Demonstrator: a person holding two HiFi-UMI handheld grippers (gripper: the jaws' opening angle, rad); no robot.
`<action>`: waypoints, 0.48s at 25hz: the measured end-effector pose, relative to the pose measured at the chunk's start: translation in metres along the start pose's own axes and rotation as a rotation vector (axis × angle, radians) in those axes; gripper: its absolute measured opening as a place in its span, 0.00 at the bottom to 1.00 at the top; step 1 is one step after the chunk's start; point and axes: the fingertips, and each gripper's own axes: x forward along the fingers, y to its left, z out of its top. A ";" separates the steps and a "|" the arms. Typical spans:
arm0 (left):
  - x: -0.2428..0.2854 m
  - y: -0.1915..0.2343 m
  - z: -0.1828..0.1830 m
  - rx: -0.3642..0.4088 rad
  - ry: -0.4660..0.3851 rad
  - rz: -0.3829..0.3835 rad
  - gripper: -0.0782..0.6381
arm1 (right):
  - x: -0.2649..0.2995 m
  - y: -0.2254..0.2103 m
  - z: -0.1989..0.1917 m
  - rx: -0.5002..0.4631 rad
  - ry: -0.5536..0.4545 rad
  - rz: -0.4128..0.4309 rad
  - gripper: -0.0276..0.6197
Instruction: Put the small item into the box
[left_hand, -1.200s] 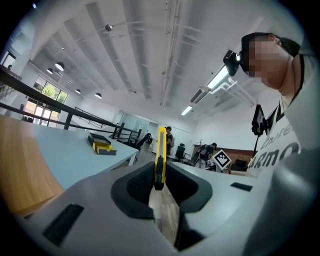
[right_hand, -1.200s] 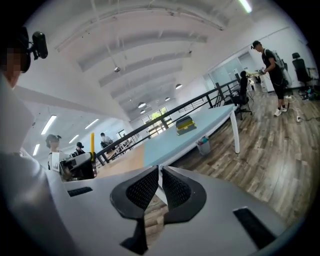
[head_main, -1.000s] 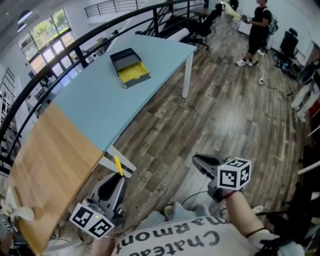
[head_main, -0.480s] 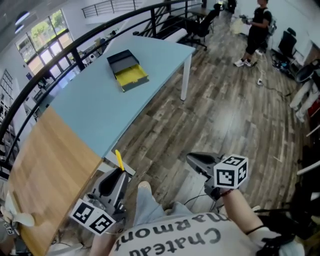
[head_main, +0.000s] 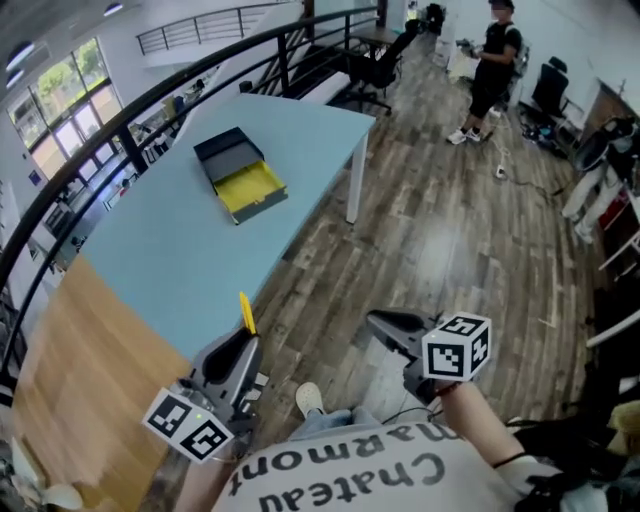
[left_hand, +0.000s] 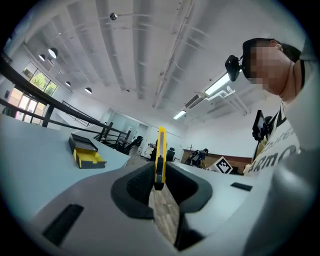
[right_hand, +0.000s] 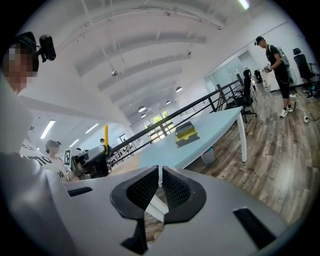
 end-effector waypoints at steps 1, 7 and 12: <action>0.007 0.006 0.007 0.006 0.005 -0.015 0.20 | 0.007 -0.003 0.010 0.006 -0.011 -0.005 0.12; 0.037 0.056 0.050 0.026 -0.013 -0.062 0.20 | 0.054 -0.012 0.069 -0.016 -0.049 -0.038 0.12; 0.047 0.092 0.067 0.035 -0.028 -0.090 0.20 | 0.086 -0.014 0.092 -0.031 -0.076 -0.061 0.12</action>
